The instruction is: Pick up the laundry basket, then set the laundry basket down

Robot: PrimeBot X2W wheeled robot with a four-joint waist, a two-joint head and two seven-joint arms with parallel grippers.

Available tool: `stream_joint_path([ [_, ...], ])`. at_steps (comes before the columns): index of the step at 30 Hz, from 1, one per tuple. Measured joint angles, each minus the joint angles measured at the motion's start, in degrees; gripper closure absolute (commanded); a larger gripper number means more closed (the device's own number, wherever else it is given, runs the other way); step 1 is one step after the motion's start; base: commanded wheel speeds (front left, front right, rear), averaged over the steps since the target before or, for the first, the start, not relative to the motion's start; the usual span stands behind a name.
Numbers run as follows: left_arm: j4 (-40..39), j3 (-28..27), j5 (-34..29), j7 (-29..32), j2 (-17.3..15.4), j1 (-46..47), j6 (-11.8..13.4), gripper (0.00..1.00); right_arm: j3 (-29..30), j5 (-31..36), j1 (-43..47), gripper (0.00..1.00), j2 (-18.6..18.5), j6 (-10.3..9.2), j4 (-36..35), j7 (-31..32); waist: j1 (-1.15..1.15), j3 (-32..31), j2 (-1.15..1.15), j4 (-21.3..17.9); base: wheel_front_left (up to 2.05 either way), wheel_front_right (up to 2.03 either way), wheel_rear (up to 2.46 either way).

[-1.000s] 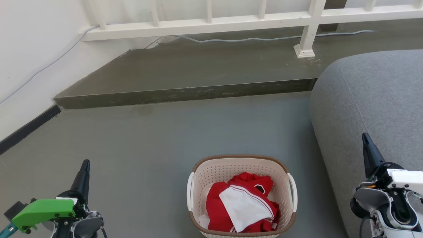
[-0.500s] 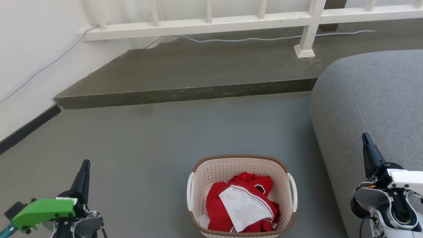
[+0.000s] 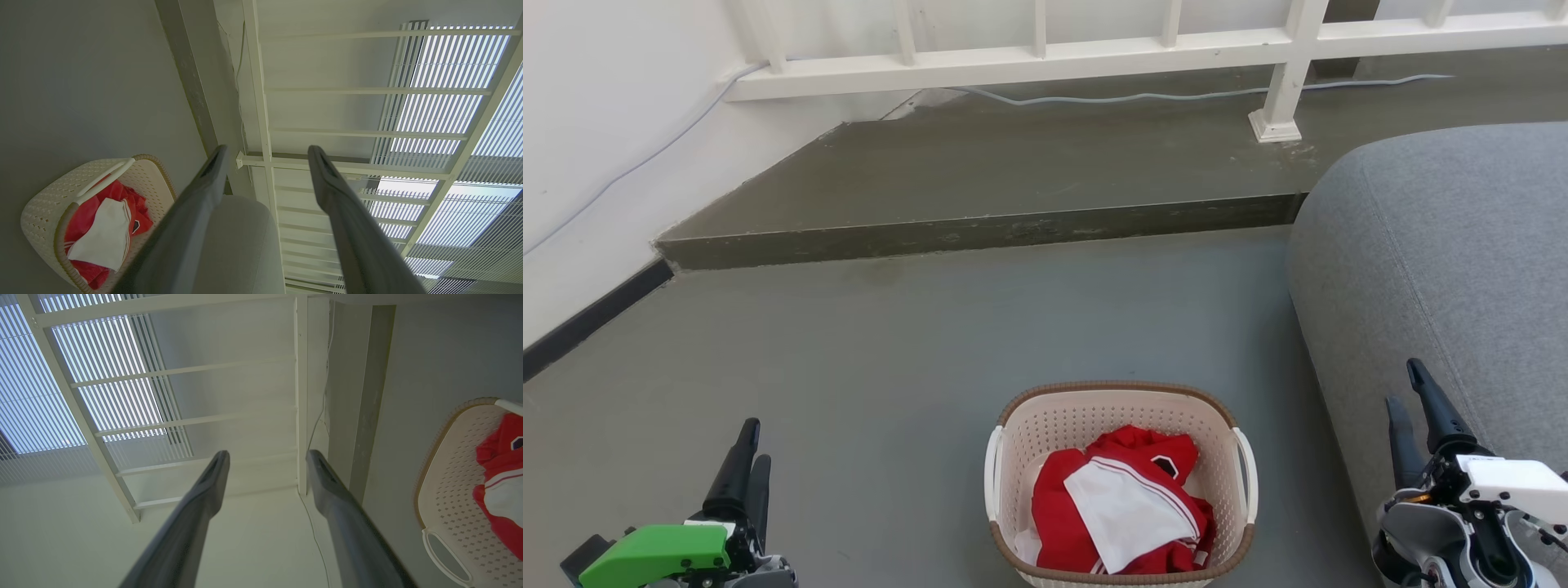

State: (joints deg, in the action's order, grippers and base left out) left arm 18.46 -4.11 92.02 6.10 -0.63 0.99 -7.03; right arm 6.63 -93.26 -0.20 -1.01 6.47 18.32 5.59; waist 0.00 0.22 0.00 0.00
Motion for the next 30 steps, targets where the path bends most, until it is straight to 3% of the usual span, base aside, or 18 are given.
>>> stream_joint_path([
  [16,-1.9,1.5,-1.4,-2.8,-0.1,0.1,0.0,0.0,-3.4,2.6,-0.2,0.0,-0.1,0.01,-2.4,-2.1,0.0,0.2,0.0,0.0,0.0,0.0,0.0],
  [30,-3.9,4.8,-7.3,-6.2,-1.1,0.2,0.0,0.0,-7.8,7.5,-0.5,0.0,-1.0,0.02,-4.1,-5.7,0.0,0.4,0.0,-0.2,0.0,0.0,0.0],
])
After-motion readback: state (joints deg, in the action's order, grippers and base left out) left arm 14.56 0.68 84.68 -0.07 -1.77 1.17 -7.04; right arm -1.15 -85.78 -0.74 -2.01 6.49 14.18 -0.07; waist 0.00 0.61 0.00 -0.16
